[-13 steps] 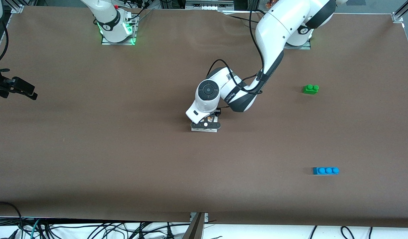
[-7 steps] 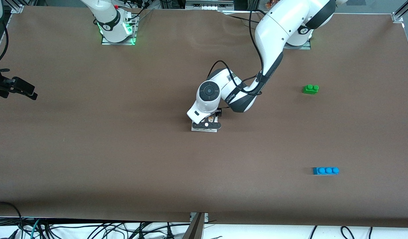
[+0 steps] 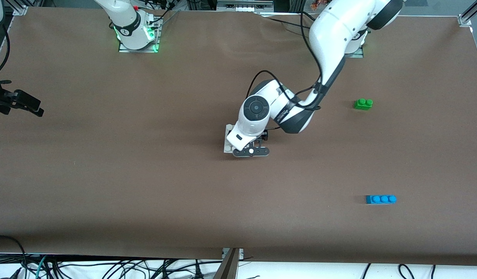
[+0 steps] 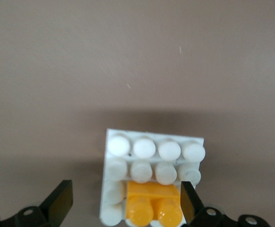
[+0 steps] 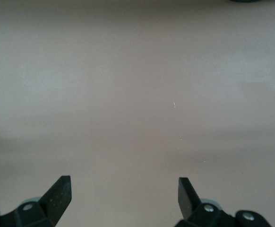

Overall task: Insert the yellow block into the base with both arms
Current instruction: 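Open the left gripper and lift it off the brick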

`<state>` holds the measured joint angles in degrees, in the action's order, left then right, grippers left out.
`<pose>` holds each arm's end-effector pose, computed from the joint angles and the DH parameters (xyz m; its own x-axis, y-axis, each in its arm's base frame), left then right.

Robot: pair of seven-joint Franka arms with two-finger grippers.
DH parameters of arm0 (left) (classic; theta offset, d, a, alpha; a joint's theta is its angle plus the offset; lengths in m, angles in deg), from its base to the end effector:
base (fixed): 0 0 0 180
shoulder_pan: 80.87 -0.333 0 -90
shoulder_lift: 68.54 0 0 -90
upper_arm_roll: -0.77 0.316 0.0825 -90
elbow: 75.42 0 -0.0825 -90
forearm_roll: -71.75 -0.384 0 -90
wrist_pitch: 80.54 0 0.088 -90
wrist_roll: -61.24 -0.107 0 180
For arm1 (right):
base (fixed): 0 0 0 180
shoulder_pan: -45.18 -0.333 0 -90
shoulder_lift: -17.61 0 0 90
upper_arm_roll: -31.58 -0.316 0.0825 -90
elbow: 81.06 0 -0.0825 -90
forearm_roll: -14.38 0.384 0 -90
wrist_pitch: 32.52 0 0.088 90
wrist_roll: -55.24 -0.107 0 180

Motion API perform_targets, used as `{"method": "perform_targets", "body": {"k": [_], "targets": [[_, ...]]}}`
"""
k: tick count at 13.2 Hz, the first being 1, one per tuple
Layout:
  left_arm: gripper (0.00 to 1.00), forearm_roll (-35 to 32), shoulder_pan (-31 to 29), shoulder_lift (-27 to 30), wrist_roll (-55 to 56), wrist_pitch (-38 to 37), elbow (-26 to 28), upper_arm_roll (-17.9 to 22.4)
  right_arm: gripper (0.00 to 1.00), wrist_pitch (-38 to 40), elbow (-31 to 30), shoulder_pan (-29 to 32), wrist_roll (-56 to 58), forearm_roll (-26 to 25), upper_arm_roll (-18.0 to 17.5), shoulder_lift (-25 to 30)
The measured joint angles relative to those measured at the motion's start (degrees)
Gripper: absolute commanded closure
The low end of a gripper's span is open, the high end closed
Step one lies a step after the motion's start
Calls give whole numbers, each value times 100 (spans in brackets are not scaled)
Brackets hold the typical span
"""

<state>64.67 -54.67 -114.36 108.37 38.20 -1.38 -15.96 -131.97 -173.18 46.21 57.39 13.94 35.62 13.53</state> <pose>0.5846 -0.4627 0.2820 0.9931 0.0972 -0.0650 0.1020 -0.9919 0.0755 0.5871 -0.0514 0.5811 0.9972 -0.0491 0.0563 -0.0500 -0.9986 0.0148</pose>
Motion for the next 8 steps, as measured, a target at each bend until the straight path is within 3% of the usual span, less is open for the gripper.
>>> {"method": "perform_targets", "body": {"k": [8], "targets": [[0,64,-1157,1495,-435,-1551,-30,-8,0,0,2,0,0,0,0,-5]]}}
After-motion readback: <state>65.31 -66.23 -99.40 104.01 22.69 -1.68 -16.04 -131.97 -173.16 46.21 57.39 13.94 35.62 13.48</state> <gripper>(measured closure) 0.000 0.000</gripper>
